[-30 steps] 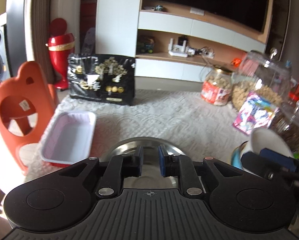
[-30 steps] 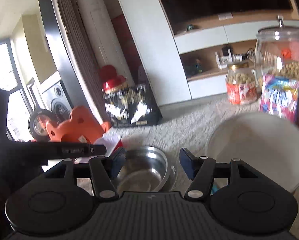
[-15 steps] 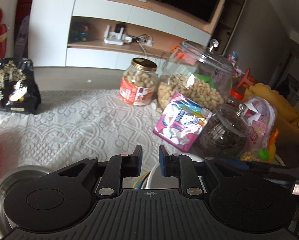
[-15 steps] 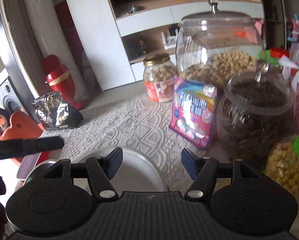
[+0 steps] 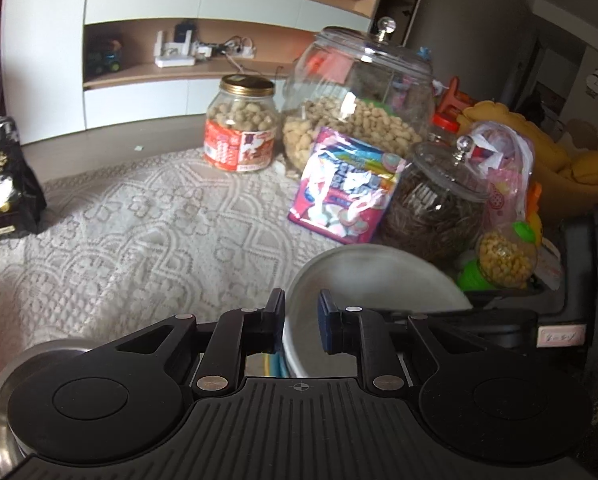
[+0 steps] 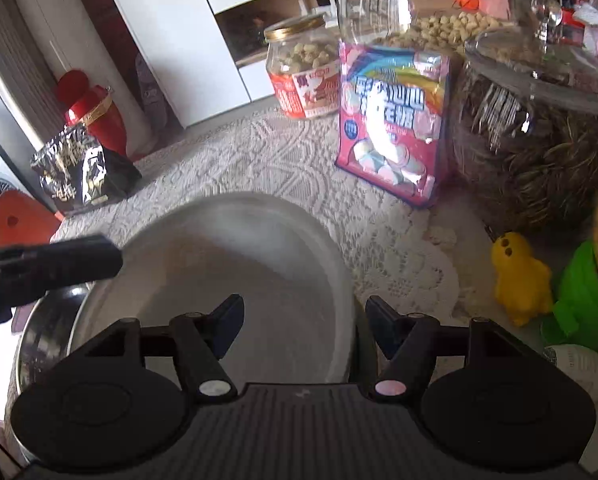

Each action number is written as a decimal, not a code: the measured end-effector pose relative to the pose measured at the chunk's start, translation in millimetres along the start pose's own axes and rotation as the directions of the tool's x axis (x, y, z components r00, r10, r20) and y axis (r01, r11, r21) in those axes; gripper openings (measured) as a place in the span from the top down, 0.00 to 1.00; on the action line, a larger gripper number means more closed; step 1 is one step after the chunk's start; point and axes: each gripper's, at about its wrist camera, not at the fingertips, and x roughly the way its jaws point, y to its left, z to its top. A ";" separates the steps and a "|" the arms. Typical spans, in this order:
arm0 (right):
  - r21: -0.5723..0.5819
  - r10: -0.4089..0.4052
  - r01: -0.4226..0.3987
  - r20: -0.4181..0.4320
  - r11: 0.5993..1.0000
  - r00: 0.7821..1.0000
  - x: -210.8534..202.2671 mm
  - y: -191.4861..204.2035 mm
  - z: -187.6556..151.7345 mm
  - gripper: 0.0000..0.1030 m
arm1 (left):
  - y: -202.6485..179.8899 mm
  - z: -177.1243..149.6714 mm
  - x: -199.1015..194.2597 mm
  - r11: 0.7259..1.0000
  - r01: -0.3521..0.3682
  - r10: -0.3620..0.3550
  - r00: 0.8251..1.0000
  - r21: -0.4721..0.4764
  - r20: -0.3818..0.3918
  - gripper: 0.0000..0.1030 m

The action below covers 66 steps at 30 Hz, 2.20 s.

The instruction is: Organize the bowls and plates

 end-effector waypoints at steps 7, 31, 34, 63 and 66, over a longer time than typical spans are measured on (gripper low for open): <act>-0.125 -0.011 0.003 -0.062 0.992 0.998 8.1 4.5 23.9 0.34 | 23.0 -0.9 -21.1 0.984 -0.096 0.100 0.995 -0.147 0.018 0.81; -0.170 0.010 -0.013 -0.018 0.985 1.000 -15.4 -10.0 -1.4 0.37 | -34.5 3.1 10.7 0.965 -0.261 0.258 0.961 -0.014 -0.099 0.79; -0.176 -0.012 0.007 -0.031 0.984 0.999 -7.9 -8.6 -0.6 0.37 | -45.3 7.4 9.4 0.960 -0.279 0.280 0.955 0.021 -0.092 0.80; -0.069 -0.038 0.036 -0.027 0.997 0.999 -4.5 -17.3 -1.0 0.37 | -85.3 22.3 -39.8 0.963 -0.246 0.246 0.969 0.112 0.007 0.78; -0.064 -0.034 0.034 -0.006 0.997 0.999 -10.2 -17.1 -0.7 0.37 | -89.9 23.3 -39.6 0.963 -0.240 0.241 0.970 0.123 0.006 0.78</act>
